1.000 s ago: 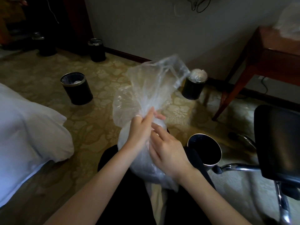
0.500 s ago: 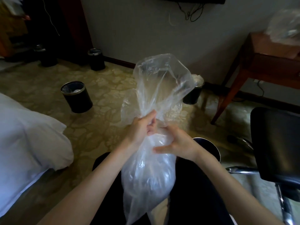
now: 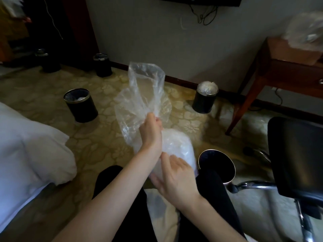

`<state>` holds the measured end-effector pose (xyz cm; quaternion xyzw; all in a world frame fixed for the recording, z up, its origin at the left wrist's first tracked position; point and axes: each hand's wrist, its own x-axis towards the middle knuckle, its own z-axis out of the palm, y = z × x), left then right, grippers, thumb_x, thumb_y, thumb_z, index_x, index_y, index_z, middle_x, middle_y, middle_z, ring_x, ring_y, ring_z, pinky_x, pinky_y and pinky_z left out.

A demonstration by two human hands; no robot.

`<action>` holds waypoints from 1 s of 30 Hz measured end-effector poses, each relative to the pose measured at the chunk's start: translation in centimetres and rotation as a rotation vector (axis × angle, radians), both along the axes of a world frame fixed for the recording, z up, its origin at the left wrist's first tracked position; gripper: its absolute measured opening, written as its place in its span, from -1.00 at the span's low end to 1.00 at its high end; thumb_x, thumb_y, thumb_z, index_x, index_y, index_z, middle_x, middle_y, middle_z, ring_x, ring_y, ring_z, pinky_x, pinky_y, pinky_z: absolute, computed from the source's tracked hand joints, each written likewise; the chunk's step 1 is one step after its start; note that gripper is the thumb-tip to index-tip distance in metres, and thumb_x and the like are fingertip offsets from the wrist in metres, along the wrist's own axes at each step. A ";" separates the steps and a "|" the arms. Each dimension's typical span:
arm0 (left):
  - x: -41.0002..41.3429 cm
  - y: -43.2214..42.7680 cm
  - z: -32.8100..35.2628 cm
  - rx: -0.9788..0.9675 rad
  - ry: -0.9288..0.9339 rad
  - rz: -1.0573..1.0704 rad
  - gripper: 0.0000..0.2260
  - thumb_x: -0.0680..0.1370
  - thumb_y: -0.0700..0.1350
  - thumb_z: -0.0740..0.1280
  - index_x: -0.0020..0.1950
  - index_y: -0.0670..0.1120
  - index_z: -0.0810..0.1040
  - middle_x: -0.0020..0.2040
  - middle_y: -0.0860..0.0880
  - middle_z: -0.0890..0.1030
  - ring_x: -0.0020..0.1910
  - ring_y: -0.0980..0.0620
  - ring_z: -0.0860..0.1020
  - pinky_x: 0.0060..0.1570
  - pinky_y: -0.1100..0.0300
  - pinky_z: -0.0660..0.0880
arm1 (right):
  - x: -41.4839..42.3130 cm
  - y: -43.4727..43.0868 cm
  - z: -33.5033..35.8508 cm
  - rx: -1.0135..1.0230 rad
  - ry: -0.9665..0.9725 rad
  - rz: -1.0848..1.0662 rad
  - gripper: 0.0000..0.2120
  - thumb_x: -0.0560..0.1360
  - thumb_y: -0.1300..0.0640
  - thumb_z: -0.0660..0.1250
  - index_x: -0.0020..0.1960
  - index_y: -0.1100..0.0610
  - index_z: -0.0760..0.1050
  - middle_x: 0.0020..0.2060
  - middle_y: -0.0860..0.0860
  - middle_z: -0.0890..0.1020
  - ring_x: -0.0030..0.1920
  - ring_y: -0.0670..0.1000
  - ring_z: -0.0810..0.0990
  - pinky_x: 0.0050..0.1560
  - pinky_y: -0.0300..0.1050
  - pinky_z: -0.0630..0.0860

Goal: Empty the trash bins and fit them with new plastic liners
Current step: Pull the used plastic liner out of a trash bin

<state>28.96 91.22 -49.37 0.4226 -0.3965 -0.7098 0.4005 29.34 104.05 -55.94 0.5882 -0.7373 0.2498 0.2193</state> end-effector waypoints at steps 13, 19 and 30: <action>1.4 -1.1 0.4 -0.212 0.103 -0.425 -0.70 0.57 -0.26 0.06 -0.35 -0.02 0.15 -0.58 0.11 0.12 -0.59 0.12 0.07 -0.54 0.26 0.11 | -5.1 -1.2 3.7 0.332 -0.615 -0.026 -0.21 0.25 -0.39 0.47 0.31 0.03 0.39 0.10 -0.06 0.50 0.15 0.03 0.46 0.21 0.05 0.40; 0.0 0.2 -0.3 -0.180 -0.187 -0.241 -0.58 0.49 0.10 0.24 -0.55 0.04 0.54 -0.53 0.13 0.39 -0.48 0.13 0.36 -0.25 0.10 0.31 | -2.3 -1.6 1.3 0.068 -0.320 -0.311 -0.44 0.30 -0.30 0.44 -0.01 0.15 0.46 -0.20 0.03 0.54 -0.15 0.15 0.53 -0.17 0.01 0.43; 0.9 -0.9 0.3 -0.251 -0.225 -0.105 -0.59 0.44 0.09 0.21 -0.53 -0.12 0.34 -0.57 0.14 0.36 -0.53 0.18 0.31 -0.34 0.11 0.26 | -0.7 -0.1 0.8 -0.025 -0.159 0.226 -0.81 0.60 0.04 0.28 0.03 0.15 0.57 -0.13 0.03 0.55 -0.16 0.09 0.51 -0.19 -0.02 0.44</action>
